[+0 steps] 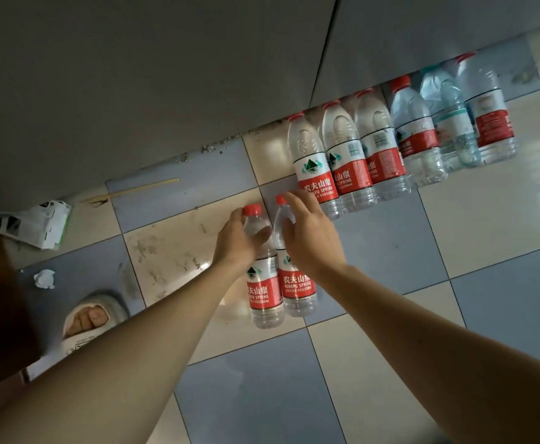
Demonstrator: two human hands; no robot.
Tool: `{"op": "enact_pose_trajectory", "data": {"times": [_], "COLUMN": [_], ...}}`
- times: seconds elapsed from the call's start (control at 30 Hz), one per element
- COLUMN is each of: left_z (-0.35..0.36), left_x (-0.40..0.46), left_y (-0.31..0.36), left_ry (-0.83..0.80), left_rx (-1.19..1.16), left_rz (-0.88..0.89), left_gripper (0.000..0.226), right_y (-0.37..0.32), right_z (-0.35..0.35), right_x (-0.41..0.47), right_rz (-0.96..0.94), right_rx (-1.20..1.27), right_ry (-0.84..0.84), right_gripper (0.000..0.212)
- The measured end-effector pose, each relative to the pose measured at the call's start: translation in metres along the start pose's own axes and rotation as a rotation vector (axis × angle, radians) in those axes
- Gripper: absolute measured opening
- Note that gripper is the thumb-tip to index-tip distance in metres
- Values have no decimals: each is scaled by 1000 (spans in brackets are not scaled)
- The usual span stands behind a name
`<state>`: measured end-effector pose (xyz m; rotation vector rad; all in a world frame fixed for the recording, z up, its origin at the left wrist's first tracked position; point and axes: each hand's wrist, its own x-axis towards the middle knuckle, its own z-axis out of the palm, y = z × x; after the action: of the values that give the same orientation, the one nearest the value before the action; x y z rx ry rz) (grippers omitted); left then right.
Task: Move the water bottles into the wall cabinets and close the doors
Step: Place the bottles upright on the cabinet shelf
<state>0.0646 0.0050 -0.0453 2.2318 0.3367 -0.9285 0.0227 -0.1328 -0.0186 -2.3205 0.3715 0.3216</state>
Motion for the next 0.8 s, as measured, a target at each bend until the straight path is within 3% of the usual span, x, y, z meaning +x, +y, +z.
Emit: {"op": "enact_pose_trajectory", "data": {"times": [0.07, 0.23, 0.37, 0.53, 0.67, 0.8], "left_z": [0, -3, -15, -36, -61, -89], "left_x": [11, 24, 20, 3, -16, -32], "left_y": [2, -3, -7, 5, 33, 61], "left_ry": [17, 3, 14, 32, 46, 30], "left_rx": [-18, -210, -258, -175, -141, -158], "left_rz": [27, 40, 29, 104, 243, 409], "left_gripper": [46, 39, 34, 38, 33, 29], "right_y": [-6, 1, -3, -20, -38, -56], "right_z": [2, 5, 10, -5, -46, -84], "right_x": [24, 60, 61, 44, 33, 26], "right_rz": [-14, 159, 214, 220, 223, 187], "right_rx": [-73, -227, -238, -35, 113, 151], "right_ry": [-47, -251, -250, -188, -121, -108], "right_gripper": [42, 33, 28, 37, 15, 23]}}
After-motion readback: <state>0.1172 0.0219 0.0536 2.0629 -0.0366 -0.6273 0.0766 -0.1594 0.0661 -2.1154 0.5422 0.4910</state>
